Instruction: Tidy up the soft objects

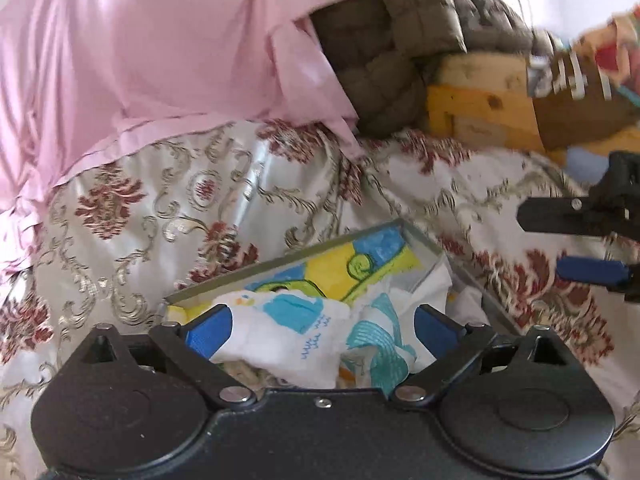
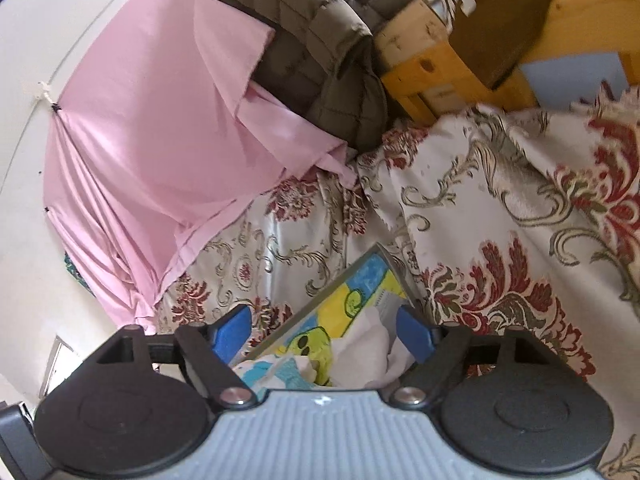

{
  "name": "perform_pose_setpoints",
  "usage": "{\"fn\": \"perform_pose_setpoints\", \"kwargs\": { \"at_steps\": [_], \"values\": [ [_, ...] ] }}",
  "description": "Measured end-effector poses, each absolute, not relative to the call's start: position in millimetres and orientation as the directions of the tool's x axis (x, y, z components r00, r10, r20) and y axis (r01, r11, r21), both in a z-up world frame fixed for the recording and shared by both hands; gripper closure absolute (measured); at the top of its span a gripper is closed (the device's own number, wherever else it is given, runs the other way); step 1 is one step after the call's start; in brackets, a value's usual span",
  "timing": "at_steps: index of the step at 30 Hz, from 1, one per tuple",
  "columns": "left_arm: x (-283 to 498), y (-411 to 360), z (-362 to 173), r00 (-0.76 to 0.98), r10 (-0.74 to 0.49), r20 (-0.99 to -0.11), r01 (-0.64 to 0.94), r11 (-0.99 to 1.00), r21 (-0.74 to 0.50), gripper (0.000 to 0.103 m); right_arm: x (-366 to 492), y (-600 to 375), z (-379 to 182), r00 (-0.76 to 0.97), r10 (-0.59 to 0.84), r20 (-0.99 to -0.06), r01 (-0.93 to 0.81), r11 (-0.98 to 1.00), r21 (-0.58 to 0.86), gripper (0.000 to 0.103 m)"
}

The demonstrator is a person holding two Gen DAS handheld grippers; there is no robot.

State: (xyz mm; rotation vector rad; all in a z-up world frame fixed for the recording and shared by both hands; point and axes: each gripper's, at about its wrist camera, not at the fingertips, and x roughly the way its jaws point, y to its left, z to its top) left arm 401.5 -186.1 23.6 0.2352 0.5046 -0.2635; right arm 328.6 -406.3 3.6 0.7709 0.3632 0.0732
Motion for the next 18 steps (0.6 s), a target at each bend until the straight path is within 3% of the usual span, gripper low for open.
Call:
{"fn": "perform_pose_setpoints", "kwargs": {
  "at_steps": [18],
  "values": [
    [283.1, -118.9, 103.5, 0.915, -0.191, -0.355, 0.200, 0.980, -0.009, 0.001, 214.8, -358.5, 55.3, 0.959, 0.130, -0.250, 0.029, 0.838, 0.545, 0.005]
  ]
}}
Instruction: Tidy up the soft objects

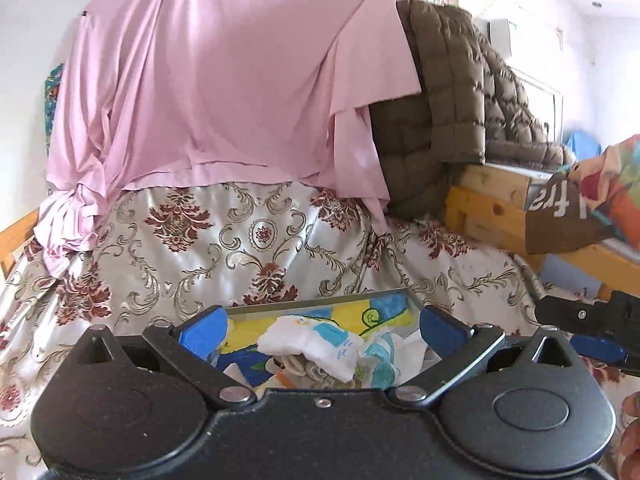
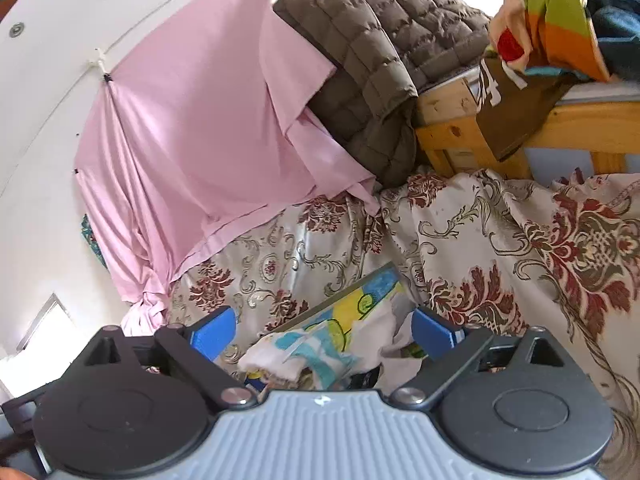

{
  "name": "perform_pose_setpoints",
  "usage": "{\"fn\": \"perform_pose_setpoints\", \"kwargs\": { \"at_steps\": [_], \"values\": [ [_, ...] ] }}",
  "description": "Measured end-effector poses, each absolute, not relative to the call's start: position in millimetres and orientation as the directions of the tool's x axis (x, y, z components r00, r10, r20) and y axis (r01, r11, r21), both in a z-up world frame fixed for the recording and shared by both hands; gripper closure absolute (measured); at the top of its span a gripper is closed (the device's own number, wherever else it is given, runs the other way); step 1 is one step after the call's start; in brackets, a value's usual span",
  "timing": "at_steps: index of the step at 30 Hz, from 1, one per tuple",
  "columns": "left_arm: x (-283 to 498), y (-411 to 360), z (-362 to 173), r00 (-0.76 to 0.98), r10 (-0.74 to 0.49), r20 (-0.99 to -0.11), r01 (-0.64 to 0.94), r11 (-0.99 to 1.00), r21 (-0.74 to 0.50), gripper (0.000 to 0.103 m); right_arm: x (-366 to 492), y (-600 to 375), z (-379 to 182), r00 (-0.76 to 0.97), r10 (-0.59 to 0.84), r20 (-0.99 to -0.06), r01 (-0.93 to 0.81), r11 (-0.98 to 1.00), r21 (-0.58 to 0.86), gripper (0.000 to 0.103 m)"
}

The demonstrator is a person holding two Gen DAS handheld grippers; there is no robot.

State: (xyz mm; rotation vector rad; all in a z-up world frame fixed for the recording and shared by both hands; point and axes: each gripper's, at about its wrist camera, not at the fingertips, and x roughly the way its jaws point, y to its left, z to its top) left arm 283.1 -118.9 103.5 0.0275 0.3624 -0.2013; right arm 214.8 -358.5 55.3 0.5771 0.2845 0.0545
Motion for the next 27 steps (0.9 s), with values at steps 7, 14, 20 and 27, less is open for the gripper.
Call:
{"fn": "perform_pose_setpoints", "kwargs": {
  "at_steps": [7, 14, 20, 27],
  "values": [
    [232.8, -98.2, 105.6, 0.920, -0.180, -0.347, 0.171, 0.984, -0.055, 0.001, 172.3, -339.1, 56.6, 0.963, 0.126, -0.238, 0.011, 0.864, 0.503, 0.001],
    [189.9, -75.8, 94.7, 0.924, -0.160, -0.347, 0.130, 0.986, -0.107, 0.001, 138.7, -319.7, 49.7, 0.959, 0.122, -0.255, 0.004, 0.896, 0.444, 0.001],
    [156.6, -59.7, 82.0, 0.931, -0.133, -0.340, 0.094, 0.987, -0.129, 0.001, 113.5, -302.7, 43.9, 0.958, 0.115, -0.264, -0.004, 0.922, 0.387, 0.001],
    [126.8, -49.6, 70.7, 0.937, -0.111, -0.331, 0.073, 0.989, -0.125, 0.001, 94.2, -292.1, 38.4, 0.956, 0.108, -0.273, -0.003, 0.933, 0.359, 0.000]
  ]
}}
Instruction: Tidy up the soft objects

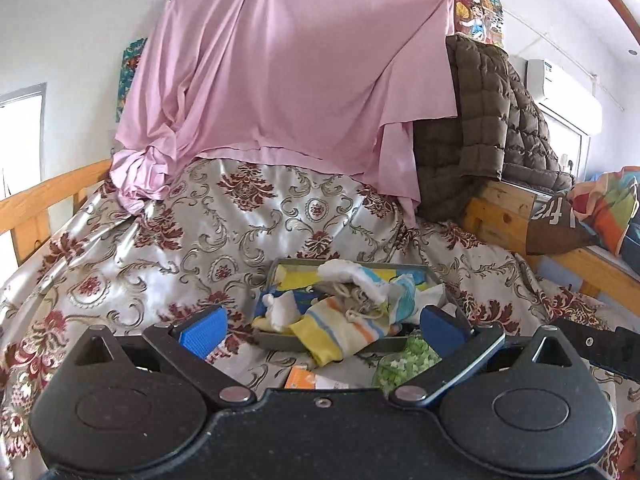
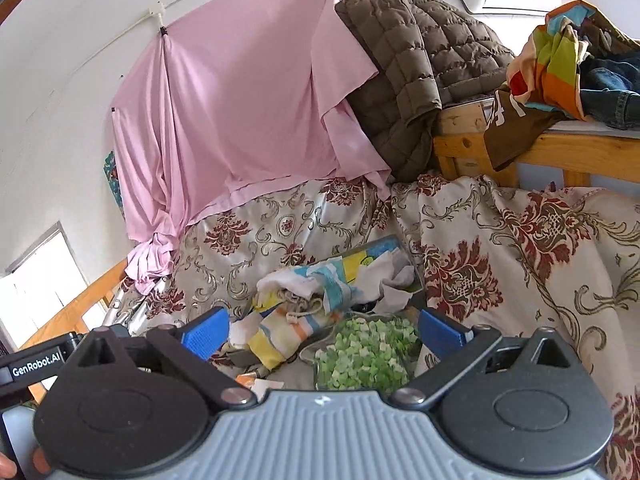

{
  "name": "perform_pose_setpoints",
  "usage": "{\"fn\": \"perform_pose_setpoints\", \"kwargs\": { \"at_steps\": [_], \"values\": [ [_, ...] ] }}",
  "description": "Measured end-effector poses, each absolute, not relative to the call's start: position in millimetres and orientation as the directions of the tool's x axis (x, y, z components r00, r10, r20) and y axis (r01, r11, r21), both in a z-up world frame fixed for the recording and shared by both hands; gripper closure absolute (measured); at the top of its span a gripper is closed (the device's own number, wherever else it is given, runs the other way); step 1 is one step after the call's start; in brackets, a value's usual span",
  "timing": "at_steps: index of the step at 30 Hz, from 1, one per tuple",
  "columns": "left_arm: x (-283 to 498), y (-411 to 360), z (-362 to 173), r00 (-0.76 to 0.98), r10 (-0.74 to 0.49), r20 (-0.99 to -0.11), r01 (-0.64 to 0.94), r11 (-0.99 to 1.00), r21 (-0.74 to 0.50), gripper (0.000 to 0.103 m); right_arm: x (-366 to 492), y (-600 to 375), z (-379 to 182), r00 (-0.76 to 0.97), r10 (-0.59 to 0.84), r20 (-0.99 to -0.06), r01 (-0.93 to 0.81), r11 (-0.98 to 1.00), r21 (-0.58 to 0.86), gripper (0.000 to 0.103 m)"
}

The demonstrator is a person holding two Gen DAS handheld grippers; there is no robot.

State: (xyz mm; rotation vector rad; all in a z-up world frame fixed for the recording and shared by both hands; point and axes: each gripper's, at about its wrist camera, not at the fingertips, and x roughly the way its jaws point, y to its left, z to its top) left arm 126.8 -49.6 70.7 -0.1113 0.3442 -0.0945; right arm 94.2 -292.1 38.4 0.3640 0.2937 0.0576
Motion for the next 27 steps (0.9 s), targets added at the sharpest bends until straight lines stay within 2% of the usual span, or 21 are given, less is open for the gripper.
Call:
{"fn": "perform_pose_setpoints", "kwargs": {
  "at_steps": [13, 22, 27],
  "values": [
    [91.6, -30.8, 45.2, 0.940, -0.061, -0.336, 0.027, 0.994, -0.105, 0.001, 67.3, -260.2, 8.9, 0.929, 0.089, -0.360, 0.014, 0.962, 0.274, 0.000],
    [72.5, -15.0, 5.8, 0.928, -0.027, -0.371, -0.010, 0.995, -0.097, 0.001, 57.8, -237.7, -6.6, 0.924, -0.001, -0.384, 0.063, 0.987, 0.150, 0.000],
    [71.7, -5.6, -15.9, 0.905, -0.007, -0.426, -0.054, 0.990, -0.130, 0.001, 57.5, -231.1, -11.3, 0.919, -0.009, -0.394, 0.060, 0.991, 0.117, 0.000]
  ]
}}
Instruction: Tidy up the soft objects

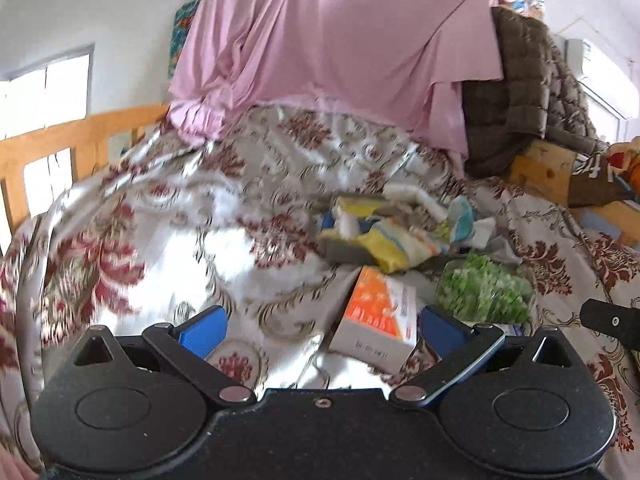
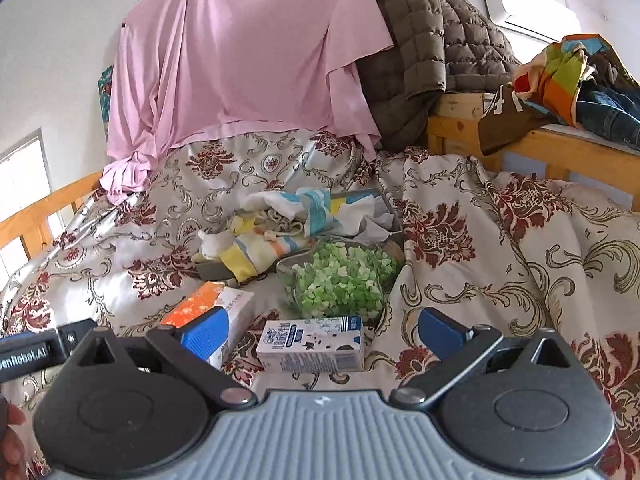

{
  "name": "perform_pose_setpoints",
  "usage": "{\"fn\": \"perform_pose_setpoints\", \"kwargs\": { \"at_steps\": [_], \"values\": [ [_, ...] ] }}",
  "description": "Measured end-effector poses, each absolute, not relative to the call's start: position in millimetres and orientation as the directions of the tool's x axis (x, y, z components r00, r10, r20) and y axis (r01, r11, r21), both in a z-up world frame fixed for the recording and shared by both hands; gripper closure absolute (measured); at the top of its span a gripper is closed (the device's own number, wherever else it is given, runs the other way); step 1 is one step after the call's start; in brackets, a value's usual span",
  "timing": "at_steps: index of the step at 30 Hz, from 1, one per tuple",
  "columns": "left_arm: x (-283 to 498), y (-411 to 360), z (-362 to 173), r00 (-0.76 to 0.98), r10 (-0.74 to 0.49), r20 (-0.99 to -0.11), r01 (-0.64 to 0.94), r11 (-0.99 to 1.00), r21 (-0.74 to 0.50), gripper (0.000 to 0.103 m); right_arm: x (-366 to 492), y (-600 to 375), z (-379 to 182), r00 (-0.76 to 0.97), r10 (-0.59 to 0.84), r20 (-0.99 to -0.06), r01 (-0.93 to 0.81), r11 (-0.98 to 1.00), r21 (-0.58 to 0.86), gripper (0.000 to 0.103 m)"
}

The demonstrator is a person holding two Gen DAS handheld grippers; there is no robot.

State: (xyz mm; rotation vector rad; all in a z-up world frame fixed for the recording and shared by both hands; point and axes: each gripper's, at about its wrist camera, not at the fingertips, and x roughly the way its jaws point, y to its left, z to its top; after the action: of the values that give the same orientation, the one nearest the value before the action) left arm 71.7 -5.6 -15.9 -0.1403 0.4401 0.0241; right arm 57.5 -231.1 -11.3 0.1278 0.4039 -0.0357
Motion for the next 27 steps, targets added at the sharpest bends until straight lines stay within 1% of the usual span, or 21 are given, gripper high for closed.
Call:
{"fn": "perform_pose_setpoints", "kwargs": {
  "at_steps": [3, 7, 13, 27],
  "values": [
    [70.5, -4.1, -16.6, 0.909, -0.006, -0.417, -0.058, 0.988, -0.140, 0.001, 60.7, -229.3, -15.9, 0.911, -0.033, -0.411, 0.078, 0.992, 0.094, 0.000],
    [67.6, -8.6, -20.6, 0.913, -0.001, -0.409, -0.047, 0.993, -0.108, 0.001, 65.3, -226.9, -22.1, 0.906, -0.072, -0.418, 0.105, 0.993, 0.056, 0.000],
    [68.8, -14.9, -25.4, 0.909, 0.009, -0.418, -0.045, 0.996, -0.076, 0.001, 68.3, -226.2, -27.8, 0.900, -0.068, -0.430, 0.099, 0.994, 0.049, 0.000],
    [69.6, -16.3, -29.3, 0.898, 0.029, -0.440, -0.059, 0.997, -0.054, 0.001, 70.7, -223.3, -30.8, 0.899, -0.075, -0.432, 0.089, 0.996, 0.012, 0.000]
  ]
}}
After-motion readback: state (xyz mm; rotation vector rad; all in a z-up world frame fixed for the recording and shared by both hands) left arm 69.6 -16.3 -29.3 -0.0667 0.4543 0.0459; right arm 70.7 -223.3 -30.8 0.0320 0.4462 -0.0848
